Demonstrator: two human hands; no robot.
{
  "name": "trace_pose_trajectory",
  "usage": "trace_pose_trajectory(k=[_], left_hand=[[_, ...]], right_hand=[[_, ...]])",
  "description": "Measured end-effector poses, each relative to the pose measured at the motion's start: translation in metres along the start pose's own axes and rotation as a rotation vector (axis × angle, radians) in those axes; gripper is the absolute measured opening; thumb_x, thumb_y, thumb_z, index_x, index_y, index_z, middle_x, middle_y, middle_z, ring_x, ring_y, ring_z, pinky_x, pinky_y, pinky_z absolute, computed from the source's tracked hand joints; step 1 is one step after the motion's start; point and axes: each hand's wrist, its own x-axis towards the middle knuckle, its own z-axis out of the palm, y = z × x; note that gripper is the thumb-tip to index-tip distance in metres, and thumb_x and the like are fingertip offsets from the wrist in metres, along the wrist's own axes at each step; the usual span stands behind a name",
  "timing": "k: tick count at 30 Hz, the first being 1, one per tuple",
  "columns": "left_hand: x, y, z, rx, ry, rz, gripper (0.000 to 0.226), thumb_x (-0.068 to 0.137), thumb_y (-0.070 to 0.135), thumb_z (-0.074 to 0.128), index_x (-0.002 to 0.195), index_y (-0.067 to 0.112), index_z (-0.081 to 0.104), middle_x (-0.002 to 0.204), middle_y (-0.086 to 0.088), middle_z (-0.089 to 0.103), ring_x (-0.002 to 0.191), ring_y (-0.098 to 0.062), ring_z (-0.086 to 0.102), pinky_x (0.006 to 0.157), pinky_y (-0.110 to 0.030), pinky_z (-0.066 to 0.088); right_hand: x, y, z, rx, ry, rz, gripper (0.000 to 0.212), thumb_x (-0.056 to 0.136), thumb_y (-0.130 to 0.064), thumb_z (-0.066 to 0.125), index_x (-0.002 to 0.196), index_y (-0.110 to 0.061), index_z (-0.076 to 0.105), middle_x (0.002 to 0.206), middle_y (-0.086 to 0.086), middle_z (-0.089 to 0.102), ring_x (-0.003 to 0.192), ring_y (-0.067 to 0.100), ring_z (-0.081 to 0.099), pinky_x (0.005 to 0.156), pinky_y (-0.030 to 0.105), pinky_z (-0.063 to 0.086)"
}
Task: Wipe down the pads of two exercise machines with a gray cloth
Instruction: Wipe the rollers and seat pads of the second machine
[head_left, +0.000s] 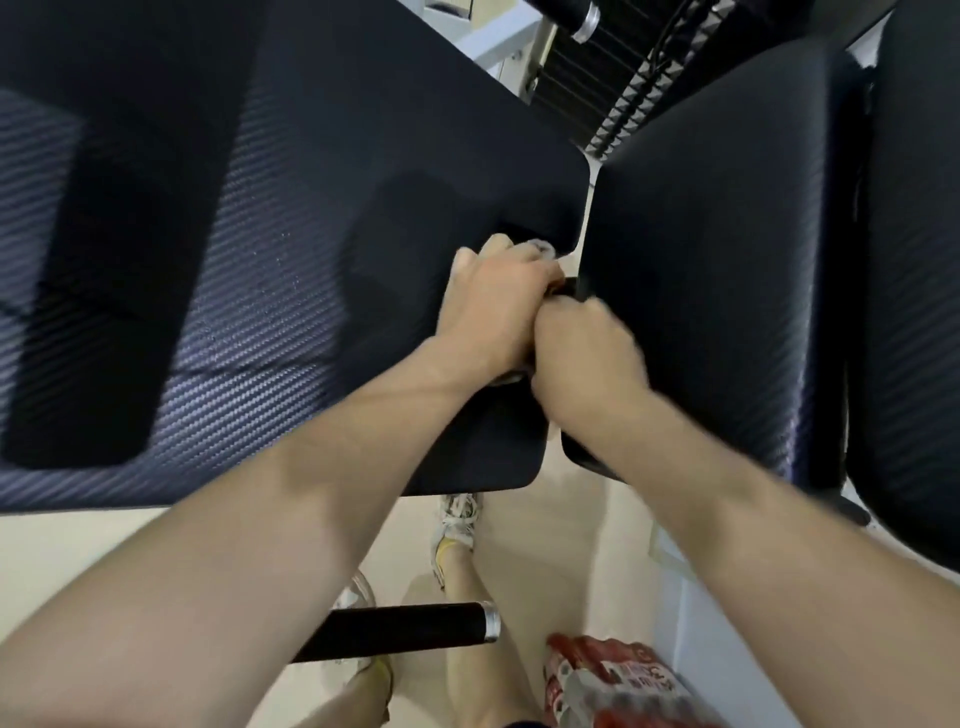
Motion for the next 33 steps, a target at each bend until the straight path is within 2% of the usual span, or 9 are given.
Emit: trace_pose_trajectory(k=[7, 12, 16, 18, 20, 23, 26, 29, 33], left_hand=[[-0.023, 0.004, 0.013, 0.368, -0.323, 0.405, 0.025, 0.084, 0.008, 0.045, 0.098, 0.016, 0.064, 0.094, -0.002, 0.068, 0.085, -0.028, 0.065, 0.085, -0.039, 0.046], [-0.041, 0.027, 0.014, 0.199, -0.263, 0.216, 0.026, 0.081, 0.008, 0.053, 0.107, 0.005, 0.057, 0.102, -0.014, 0.066, 0.091, -0.034, 0.064, 0.061, -0.035, 0.038], [-0.056, 0.036, 0.012, 0.023, -0.32, 0.043, 0.036, 0.079, 0.008, 0.056, 0.114, 0.013, 0.054, 0.104, -0.011, 0.062, 0.1, -0.029, 0.055, 0.069, -0.034, 0.037], [-0.066, 0.035, 0.008, -0.071, -0.332, 0.035, 0.037, 0.078, 0.007, 0.057, 0.113, 0.017, 0.051, 0.097, -0.009, 0.061, 0.091, -0.029, 0.056, 0.064, -0.033, 0.038], [-0.078, 0.026, 0.0, -0.187, -0.312, 0.036, 0.037, 0.076, 0.01, 0.059, 0.11, 0.019, 0.046, 0.092, -0.007, 0.059, 0.081, -0.028, 0.055, 0.063, -0.035, 0.04], [-0.073, 0.004, -0.003, -0.062, -0.148, 0.059, 0.048, 0.073, 0.026, 0.065, 0.117, 0.018, 0.048, 0.114, -0.003, 0.059, 0.105, -0.025, 0.054, 0.088, -0.033, 0.036], [-0.06, 0.014, 0.018, 0.245, -0.292, 0.196, 0.053, 0.084, 0.043, 0.05, 0.128, 0.014, 0.052, 0.134, -0.005, 0.053, 0.129, -0.025, 0.042, 0.112, -0.041, 0.021], [-0.065, 0.031, 0.036, 0.389, -0.385, 0.313, 0.05, 0.092, 0.036, 0.036, 0.135, 0.013, 0.049, 0.138, -0.005, 0.048, 0.135, -0.027, 0.032, 0.119, -0.046, 0.007], [-0.092, 0.034, 0.034, 0.425, -0.521, 0.565, 0.047, 0.096, 0.035, 0.038, 0.138, 0.016, 0.046, 0.147, -0.002, 0.041, 0.143, -0.027, 0.02, 0.119, -0.051, -0.001]], right_hand=[[-0.043, -0.019, 0.086, 0.755, 0.031, 0.217, 0.052, 0.084, 0.001, 0.057, 0.134, -0.003, 0.041, 0.129, 0.011, 0.049, 0.121, 0.023, 0.047, 0.099, 0.029, 0.041], [-0.066, -0.03, 0.1, 1.214, 0.094, 0.427, 0.058, 0.072, -0.005, 0.042, 0.13, -0.009, 0.045, 0.099, -0.001, 0.05, 0.089, 0.011, 0.048, 0.088, 0.033, 0.046], [-0.101, -0.033, 0.106, 1.446, 0.137, 0.701, 0.054, 0.083, 0.021, 0.033, 0.118, -0.011, 0.057, 0.092, -0.003, 0.063, 0.078, -0.004, 0.061, 0.076, 0.012, 0.048], [-0.108, -0.027, 0.111, 1.648, 0.08, 0.827, 0.042, 0.09, 0.017, 0.034, 0.107, -0.012, 0.059, 0.087, -0.008, 0.065, 0.085, -0.012, 0.061, 0.074, 0.019, 0.052], [-0.104, -0.02, 0.109, 1.862, 0.023, 0.893, 0.033, 0.094, 0.004, 0.043, 0.113, -0.013, 0.063, 0.101, 0.004, 0.072, 0.102, 0.006, 0.064, 0.084, 0.028, 0.054], [-0.094, -0.012, 0.107, 1.98, -0.001, 0.898, 0.021, 0.096, -0.015, 0.047, 0.105, -0.021, 0.064, 0.102, 0.001, 0.072, 0.101, 0.013, 0.067, 0.086, 0.034, 0.052], [-0.082, -0.008, 0.107, 2.101, 0.022, 0.924, 0.027, 0.097, -0.023, 0.051, 0.119, -0.015, 0.062, 0.114, 0.006, 0.07, 0.103, 0.019, 0.067, 0.083, 0.032, 0.053], [-0.079, -0.005, 0.111, 2.179, 0.028, 0.839, 0.03, 0.097, -0.02, 0.052, 0.125, -0.014, 0.06, 0.119, 0.009, 0.069, 0.097, 0.017, 0.07, 0.071, 0.028, 0.057], [-0.087, -0.001, 0.142, 2.065, -0.182, 1.022, 0.039, 0.076, -0.037, 0.067, 0.112, -0.021, 0.062, 0.121, 0.012, 0.063, 0.112, 0.027, 0.062, 0.093, 0.04, 0.052]])
